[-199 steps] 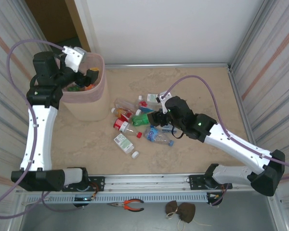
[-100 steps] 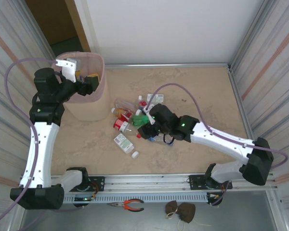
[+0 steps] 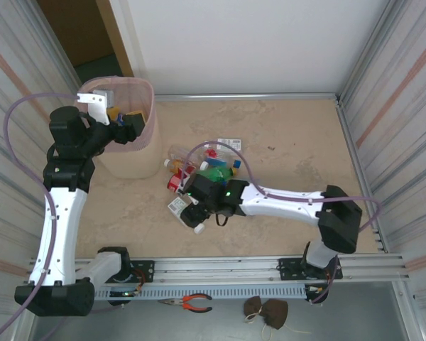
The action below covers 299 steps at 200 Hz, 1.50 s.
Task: Put the plastic bottles in the bin
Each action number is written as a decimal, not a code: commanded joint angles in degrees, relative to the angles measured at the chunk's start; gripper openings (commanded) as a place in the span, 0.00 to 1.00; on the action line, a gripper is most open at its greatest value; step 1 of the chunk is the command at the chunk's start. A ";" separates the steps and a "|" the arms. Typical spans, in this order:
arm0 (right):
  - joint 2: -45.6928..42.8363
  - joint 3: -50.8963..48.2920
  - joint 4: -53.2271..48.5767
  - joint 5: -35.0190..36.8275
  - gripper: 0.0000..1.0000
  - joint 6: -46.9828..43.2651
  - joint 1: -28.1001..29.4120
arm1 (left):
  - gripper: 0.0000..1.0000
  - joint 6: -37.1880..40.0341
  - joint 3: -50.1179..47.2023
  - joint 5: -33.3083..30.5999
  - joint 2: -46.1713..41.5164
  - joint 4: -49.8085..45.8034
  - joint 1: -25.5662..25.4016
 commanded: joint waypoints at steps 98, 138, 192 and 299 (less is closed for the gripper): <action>17.66 12.33 -10.81 6.24 0.86 1.31 3.12 | 0.83 -1.60 -0.64 -0.49 -1.76 -0.69 0.63; 20.19 13.10 -10.36 5.40 0.83 1.29 2.79 | 0.83 -1.73 -0.99 -0.37 -1.88 -0.53 0.60; 19.70 12.90 -9.83 5.17 0.72 1.69 2.68 | 0.84 -1.66 -1.14 -0.47 -2.04 -0.26 0.53; 8.28 9.14 -5.46 7.89 0.64 -0.72 3.63 | 0.85 -1.36 -0.72 1.09 -2.27 1.35 0.56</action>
